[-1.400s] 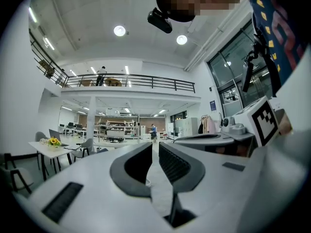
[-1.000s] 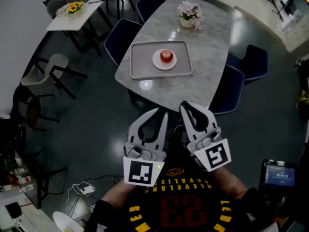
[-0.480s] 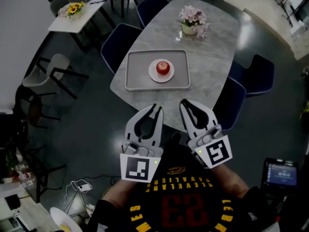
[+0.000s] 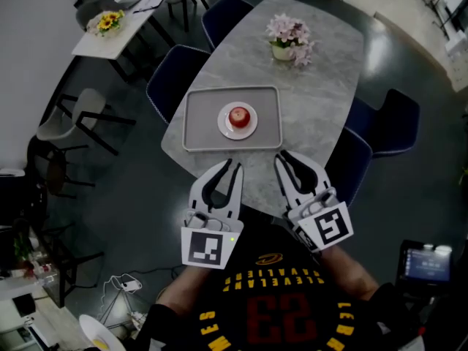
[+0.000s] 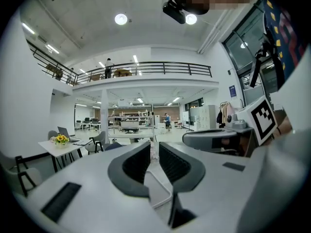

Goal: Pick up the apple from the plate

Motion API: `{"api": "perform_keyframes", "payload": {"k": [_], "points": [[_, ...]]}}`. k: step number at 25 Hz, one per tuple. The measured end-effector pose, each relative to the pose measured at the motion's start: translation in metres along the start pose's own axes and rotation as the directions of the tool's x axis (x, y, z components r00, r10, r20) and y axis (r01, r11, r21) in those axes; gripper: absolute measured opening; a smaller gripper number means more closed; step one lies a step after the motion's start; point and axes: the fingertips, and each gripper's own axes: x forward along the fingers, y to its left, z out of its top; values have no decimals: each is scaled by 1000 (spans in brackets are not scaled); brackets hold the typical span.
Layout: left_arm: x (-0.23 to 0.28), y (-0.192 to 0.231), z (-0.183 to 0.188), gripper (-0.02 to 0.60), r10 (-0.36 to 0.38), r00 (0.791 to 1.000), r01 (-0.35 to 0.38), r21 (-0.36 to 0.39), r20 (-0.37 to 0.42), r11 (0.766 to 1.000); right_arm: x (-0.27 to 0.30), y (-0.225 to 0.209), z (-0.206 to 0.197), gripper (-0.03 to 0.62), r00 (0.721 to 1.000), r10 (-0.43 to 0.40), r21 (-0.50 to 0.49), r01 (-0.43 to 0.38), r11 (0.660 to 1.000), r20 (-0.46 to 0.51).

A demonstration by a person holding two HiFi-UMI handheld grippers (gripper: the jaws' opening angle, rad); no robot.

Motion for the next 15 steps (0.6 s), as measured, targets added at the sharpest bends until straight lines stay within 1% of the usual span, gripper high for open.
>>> {"api": "perform_keyframes", "payload": {"k": [1,6,9,12,15], "points": [[5,4,-2,46,4,1000,-4,-5,-6,1000,3,-5,-3,46,1000,-3,10,3,1000,-5],[32,32,-20,46,7,999,-11,-74,-53,997,21,-29,-21,49,999,-23,74,27,997,-49],[47,52,-34,46,-2,997,-5,-82,-82,997,35,-38,-34,49,995,-47,97,55,994,-82],[65,71,-46,66,-27,993,19,-73,-116,997,52,-49,-49,48,990,-73,117,87,989,-116],[85,89,-60,67,-72,984,58,-89,-164,994,71,-59,-63,49,983,-99,140,122,983,-156]]}}
